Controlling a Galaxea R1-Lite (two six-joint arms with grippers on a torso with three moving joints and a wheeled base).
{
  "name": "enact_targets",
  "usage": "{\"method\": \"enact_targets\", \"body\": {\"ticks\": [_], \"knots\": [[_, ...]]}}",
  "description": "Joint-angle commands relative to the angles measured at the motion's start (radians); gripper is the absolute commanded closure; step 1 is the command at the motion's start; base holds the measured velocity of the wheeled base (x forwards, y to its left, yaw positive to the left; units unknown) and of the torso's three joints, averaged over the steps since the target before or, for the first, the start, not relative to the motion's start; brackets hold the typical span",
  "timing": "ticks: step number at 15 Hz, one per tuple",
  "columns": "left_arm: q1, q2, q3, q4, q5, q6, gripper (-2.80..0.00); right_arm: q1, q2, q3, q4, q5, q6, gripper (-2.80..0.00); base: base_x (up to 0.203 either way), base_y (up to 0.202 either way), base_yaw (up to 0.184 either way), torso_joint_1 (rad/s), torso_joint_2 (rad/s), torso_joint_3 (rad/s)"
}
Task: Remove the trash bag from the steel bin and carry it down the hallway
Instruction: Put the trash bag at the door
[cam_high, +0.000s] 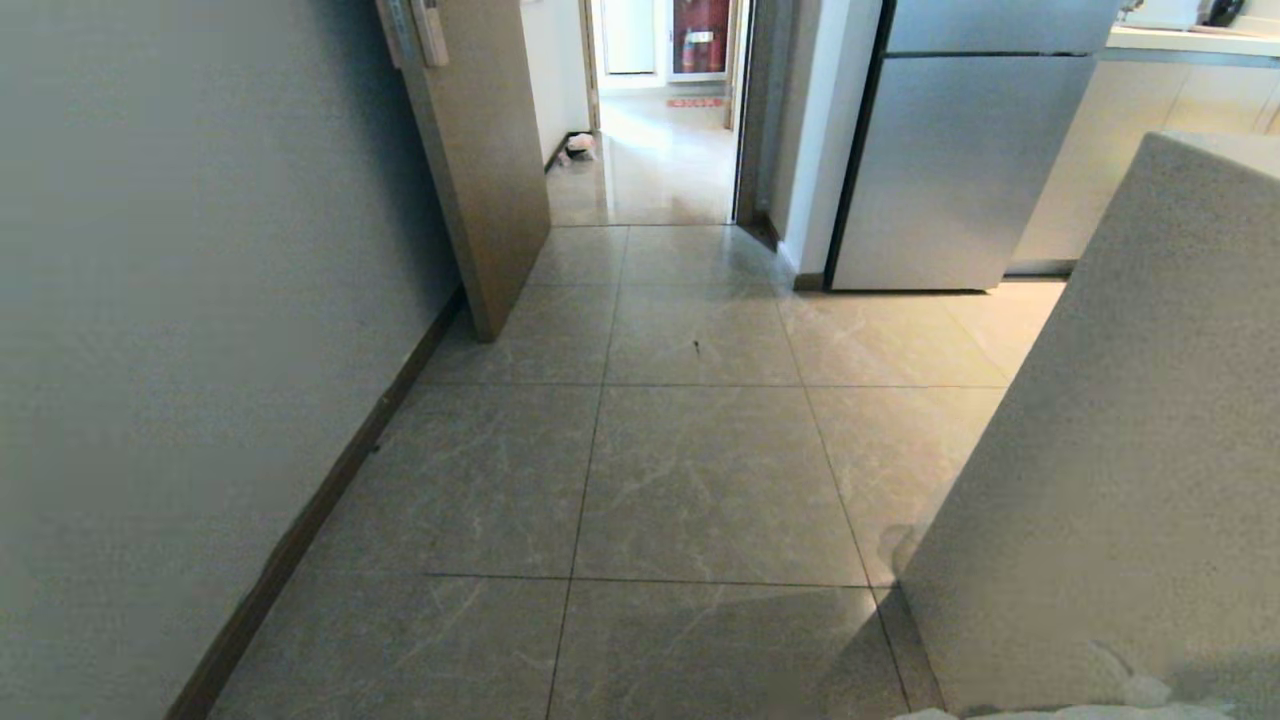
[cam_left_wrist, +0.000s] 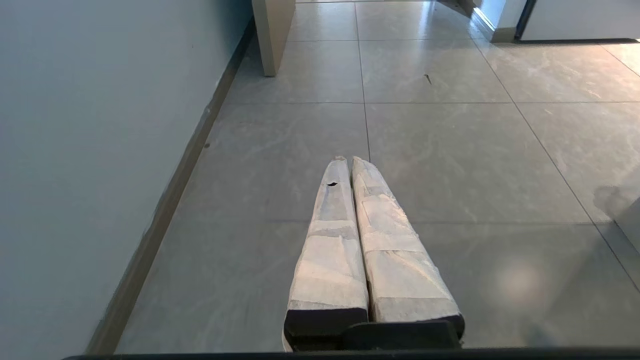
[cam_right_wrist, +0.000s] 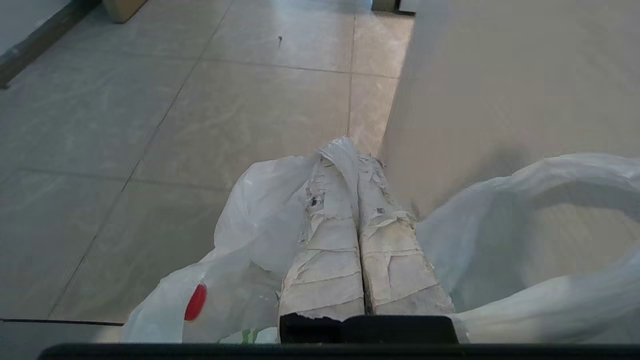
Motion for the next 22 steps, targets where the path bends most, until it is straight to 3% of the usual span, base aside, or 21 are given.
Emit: {"method": "enact_targets", "body": {"ticks": [1,22], "knots": [[0.000,-0.002,0.001,0.000,0.001,-0.001,0.00,0.001,0.002,0.000,0.000,0.000,-0.001,0.00,0.188,0.000,0.003,0.002,0.01,0.007],[0.000,-0.002,0.000,0.000,0.000,-0.001,0.00,0.001,0.002,0.000,0.000,0.000,-0.001,0.00,0.191,0.000,0.001,0.002,0.00,0.003]]}}
